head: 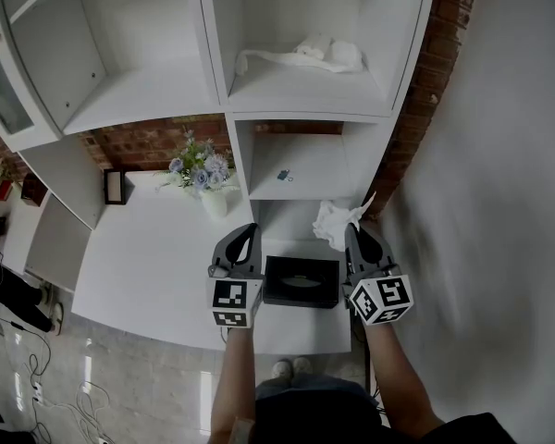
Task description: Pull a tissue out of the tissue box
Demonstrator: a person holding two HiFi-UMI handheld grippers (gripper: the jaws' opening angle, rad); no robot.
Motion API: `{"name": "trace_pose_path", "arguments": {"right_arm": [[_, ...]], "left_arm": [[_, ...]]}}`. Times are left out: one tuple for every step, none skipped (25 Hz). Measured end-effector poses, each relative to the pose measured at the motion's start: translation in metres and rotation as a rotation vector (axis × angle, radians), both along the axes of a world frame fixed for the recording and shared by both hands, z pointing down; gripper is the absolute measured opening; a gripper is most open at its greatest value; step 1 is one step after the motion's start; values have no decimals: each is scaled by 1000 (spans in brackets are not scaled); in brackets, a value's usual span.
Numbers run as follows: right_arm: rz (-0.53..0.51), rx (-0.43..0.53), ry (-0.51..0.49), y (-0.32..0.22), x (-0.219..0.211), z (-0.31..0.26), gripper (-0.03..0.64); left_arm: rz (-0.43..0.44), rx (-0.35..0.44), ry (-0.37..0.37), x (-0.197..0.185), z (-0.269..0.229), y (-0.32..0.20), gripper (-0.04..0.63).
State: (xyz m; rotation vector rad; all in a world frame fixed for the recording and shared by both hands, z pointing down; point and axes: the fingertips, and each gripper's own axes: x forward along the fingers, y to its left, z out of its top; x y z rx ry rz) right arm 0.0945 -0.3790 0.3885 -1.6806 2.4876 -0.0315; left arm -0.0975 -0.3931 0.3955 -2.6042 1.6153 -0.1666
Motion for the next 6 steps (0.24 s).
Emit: {"name": "trace_pose_path", "arguments": {"right_arm": [[-1,-1,1,0,0,1,2],[-2,-2,1,-1,0,1,2],[-2,-3,2,-2,0,2,2],[-2,-4,2,-2,0,2,2],[-2,-4,1,-3,0,3,2],[-2,-5,1,-4,0,3,2]], "left_arm": [[1,0,0,0,0,0,9],[1,0,0,1,0,-1,9],[1,1,0,1,0,-1,9],[1,1,-1,1,1,-2,9],[0,0,0,1,1,-2,9],[0,0,0,1,1,-3,8]]}}
